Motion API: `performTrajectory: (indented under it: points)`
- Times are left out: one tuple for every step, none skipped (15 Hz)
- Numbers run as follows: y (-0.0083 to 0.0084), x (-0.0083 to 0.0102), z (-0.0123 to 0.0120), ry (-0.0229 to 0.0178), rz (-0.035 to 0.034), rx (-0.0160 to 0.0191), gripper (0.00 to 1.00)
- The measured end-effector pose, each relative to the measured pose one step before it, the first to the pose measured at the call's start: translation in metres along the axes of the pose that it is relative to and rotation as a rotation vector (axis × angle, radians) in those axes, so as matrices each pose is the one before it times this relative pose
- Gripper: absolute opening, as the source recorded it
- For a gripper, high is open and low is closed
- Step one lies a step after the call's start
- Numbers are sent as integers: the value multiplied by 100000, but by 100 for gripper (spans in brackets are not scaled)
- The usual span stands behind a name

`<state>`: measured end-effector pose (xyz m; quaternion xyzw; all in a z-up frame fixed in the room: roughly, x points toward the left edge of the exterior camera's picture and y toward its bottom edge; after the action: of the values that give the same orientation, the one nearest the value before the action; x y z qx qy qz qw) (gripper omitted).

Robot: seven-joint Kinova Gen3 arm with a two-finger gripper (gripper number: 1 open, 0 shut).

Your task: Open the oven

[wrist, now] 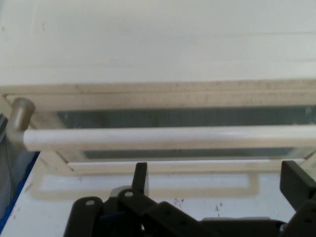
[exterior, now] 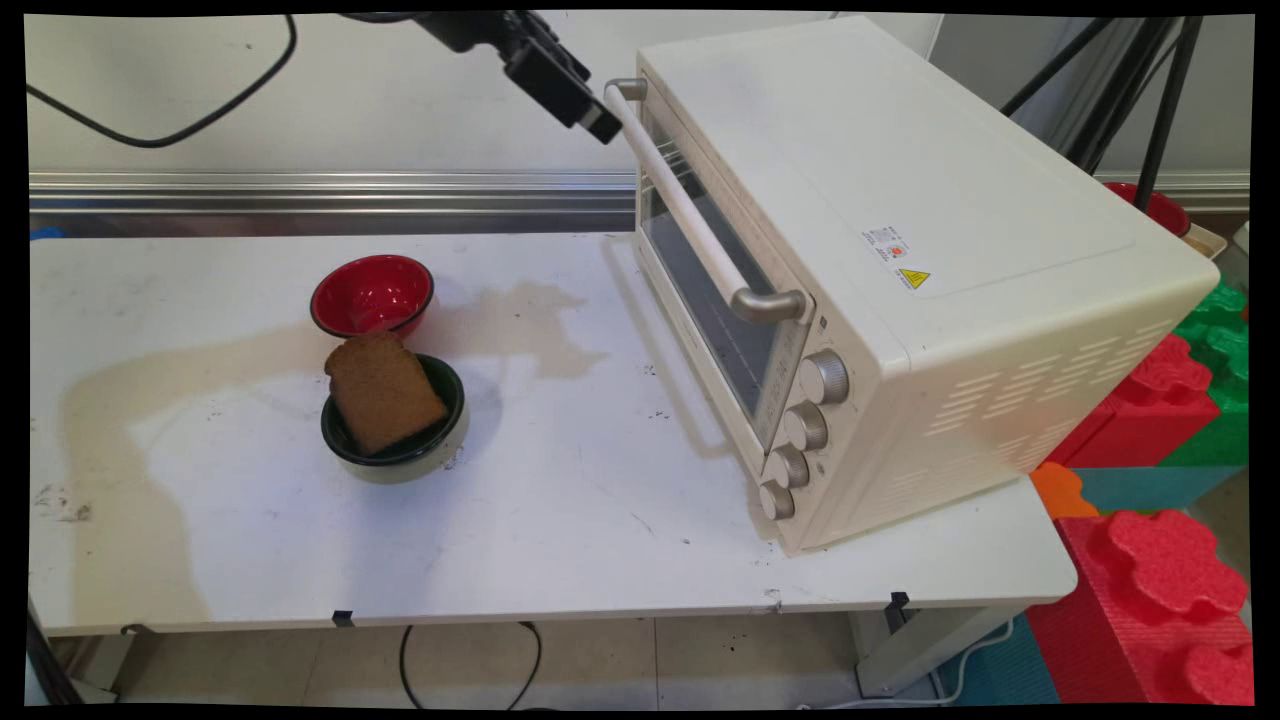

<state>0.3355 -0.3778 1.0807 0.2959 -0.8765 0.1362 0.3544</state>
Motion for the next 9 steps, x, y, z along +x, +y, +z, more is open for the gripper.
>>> performTrajectory:
  points:
    - [85,320,553,-74,-312,-97,100]
    - [100,323,551,-4,-296,-189,100]
    - [78,258,443,58,-225,-119,100]
    - [89,302,496,79,-167,-155,100]
    - [80,225,423,4,-152,-66,100]
    - [61,143,306,-35,-151,14,100]
    - [69,152,350,-113,-62,-24,100]
    - [77,125,310,-155,-97,17,100]
    - [54,89,241,-111,-91,32,0]
